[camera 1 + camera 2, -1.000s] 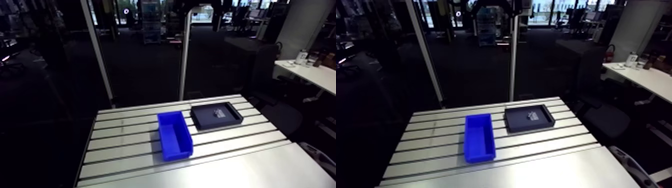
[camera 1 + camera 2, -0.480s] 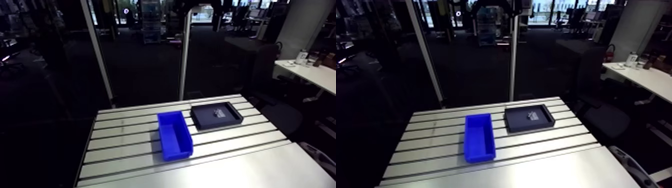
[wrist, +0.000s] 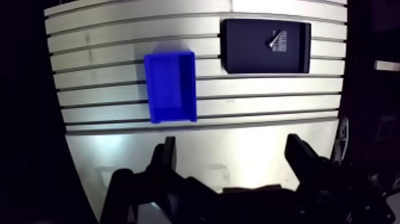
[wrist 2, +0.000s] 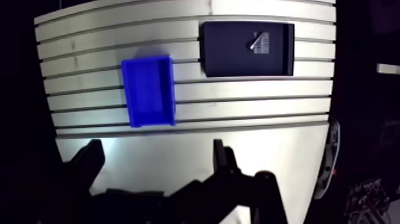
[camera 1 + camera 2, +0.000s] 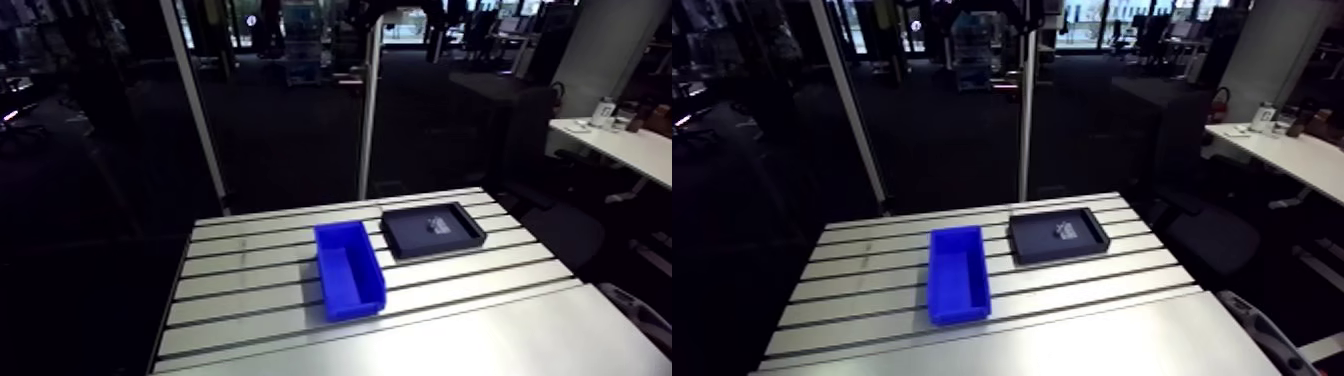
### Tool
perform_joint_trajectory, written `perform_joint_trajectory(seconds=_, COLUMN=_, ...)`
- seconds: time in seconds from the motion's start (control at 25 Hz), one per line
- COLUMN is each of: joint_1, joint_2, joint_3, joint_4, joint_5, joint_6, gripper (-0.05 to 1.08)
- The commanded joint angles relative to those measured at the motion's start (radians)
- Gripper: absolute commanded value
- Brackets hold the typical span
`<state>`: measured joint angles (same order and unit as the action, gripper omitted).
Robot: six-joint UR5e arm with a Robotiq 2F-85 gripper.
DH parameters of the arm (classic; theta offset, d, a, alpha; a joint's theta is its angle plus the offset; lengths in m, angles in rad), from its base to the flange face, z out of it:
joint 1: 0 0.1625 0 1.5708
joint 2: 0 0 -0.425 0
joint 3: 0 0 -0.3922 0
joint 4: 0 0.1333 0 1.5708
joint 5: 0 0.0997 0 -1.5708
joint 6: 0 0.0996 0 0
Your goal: Pick up the M10 bolt from the tray and put it into the blue bin.
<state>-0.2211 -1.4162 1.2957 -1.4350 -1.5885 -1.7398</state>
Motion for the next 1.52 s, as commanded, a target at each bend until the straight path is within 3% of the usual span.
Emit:
perform_joint_trajectory(seconds=0.04, joint_1=-0.032, joint_2=0.006, joint_3=0.007, joint_4=0.000, joint_5=0.000, joint_6=0.171, gripper=0.01)
perform_joint_trajectory(seconds=0.4, joint_1=-0.150, joint_2=0.026, joint_3=0.055, joint_4=-0.115, joint_5=0.009, joint_6=0.305, gripper=0.01)
perform_joint_trajectory(seconds=0.88, joint_1=-0.175, joint_2=0.150, joint_3=0.148, joint_4=-0.324, joint_5=0.012, joint_6=0.311, gripper=0.01)
perform_joint_trajectory(seconds=1.24, joint_1=-0.207, joint_2=0.207, joint_3=0.241, joint_4=-0.439, joint_5=0.012, joint_6=0.332, gripper=0.01)
perform_joint_trajectory(seconds=1.32, joint_1=-0.207, joint_2=0.221, joint_3=0.264, joint_4=-0.459, joint_5=-0.001, joint_6=0.331, gripper=0.01)
perform_joint_trajectory(seconds=1.52, joint_1=-0.208, joint_2=0.241, joint_3=0.302, joint_4=-0.506, joint_5=-0.003, joint_6=0.322, gripper=0.02)
